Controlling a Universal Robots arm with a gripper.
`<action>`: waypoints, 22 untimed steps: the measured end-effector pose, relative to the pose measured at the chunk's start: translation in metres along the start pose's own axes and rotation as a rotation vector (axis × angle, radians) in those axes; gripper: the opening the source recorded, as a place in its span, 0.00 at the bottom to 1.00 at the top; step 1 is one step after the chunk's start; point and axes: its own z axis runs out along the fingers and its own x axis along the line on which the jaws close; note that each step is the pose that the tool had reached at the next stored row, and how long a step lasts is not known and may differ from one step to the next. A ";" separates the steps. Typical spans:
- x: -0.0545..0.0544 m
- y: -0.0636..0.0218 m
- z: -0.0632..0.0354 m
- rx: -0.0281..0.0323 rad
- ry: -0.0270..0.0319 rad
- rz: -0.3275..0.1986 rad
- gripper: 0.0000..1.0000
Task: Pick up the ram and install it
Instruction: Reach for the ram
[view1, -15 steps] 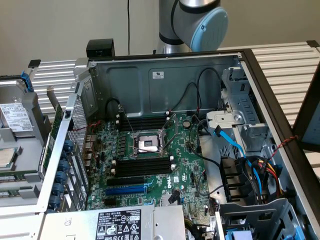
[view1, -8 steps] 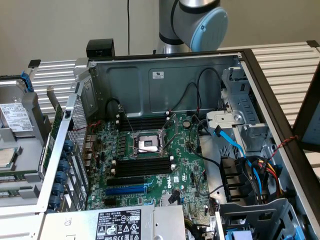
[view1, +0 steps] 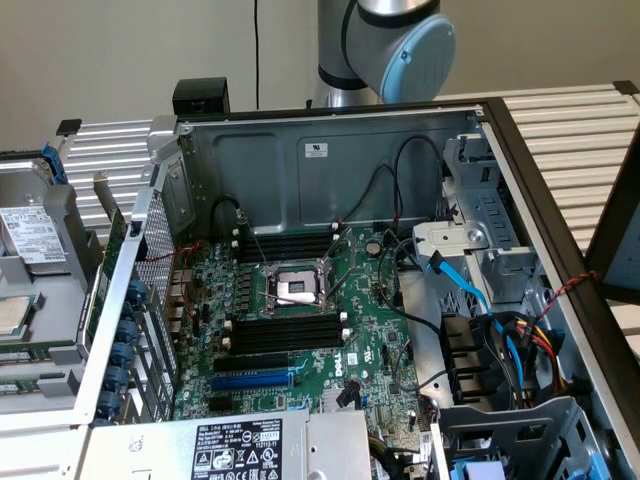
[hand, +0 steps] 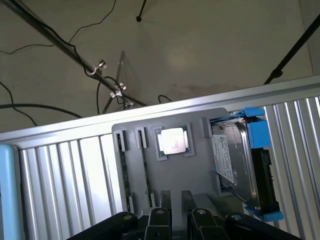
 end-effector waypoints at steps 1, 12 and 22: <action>0.000 0.0000 0.0001 0.0001 -0.0001 0.000 0.23; 0.000 0.0003 0.0001 0.0650 0.0005 0.000 0.23; 0.000 0.0010 0.0000 0.1011 -0.0047 -0.057 0.23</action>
